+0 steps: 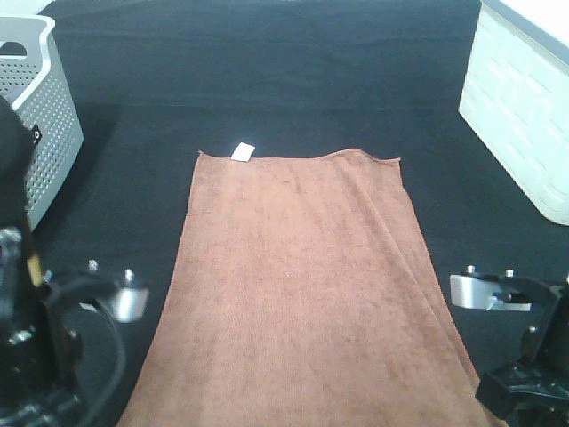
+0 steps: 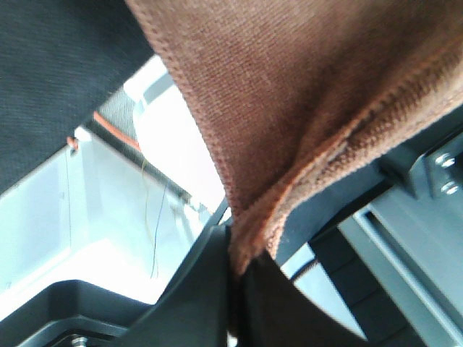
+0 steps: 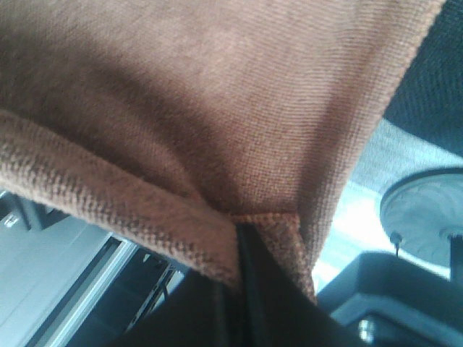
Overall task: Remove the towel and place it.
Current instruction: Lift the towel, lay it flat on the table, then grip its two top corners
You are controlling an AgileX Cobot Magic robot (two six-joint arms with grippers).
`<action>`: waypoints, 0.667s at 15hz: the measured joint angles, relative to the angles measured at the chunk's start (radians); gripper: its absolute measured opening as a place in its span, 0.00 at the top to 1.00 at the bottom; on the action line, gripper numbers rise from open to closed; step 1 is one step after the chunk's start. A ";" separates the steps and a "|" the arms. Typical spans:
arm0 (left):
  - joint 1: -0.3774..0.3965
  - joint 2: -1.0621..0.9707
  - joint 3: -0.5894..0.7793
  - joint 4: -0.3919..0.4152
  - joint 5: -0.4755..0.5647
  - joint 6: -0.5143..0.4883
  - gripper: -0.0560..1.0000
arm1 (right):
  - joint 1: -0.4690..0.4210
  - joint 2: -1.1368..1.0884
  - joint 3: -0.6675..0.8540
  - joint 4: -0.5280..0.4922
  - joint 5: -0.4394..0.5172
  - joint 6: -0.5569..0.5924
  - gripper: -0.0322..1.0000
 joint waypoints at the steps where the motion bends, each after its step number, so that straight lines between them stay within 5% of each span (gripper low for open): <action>1: 0.000 0.000 0.000 0.000 0.000 0.000 0.95 | 0.000 0.000 0.000 0.000 0.000 0.000 0.97; 10: -0.101 0.206 -0.120 -0.018 -0.004 0.000 0.95 | -0.004 0.084 0.002 0.051 -0.072 -0.041 0.91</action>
